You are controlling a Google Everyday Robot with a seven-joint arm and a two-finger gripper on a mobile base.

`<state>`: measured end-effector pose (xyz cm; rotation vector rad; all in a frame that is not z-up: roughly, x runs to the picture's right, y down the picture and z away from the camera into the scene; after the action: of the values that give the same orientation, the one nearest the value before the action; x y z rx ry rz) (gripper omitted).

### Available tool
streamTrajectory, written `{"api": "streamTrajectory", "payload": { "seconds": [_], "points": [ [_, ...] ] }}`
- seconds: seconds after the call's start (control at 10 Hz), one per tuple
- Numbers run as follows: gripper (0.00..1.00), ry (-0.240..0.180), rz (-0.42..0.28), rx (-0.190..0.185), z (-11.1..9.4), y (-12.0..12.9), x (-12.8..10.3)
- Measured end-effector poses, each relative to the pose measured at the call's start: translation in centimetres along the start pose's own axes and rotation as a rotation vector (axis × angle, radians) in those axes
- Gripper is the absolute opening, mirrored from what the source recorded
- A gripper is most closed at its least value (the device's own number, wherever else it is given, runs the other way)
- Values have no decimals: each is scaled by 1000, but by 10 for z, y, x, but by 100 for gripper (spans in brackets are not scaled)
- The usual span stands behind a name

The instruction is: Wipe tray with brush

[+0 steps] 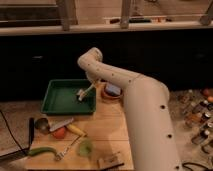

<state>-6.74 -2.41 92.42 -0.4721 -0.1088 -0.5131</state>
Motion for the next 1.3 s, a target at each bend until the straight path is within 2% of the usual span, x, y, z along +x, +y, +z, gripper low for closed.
{"api": "streamTrajectory", "payload": {
  "seconds": [0.3, 0.5, 0.6, 0.8, 1.0, 1.2, 1.3],
  "points": [
    [0, 0, -101, 0, 3, -23, -45],
    [0, -7, -144, -6, 3, -20, -61],
    [0, -11, -167, -16, 3, -12, -65],
    [0, 0, -189, -29, 1, 8, -60],
    [0, 23, -186, -47, 0, 29, -39],
    [0, 62, -139, -52, -2, 38, -10],
    [0, 76, -113, -44, -4, 33, 0]
  ]
}}
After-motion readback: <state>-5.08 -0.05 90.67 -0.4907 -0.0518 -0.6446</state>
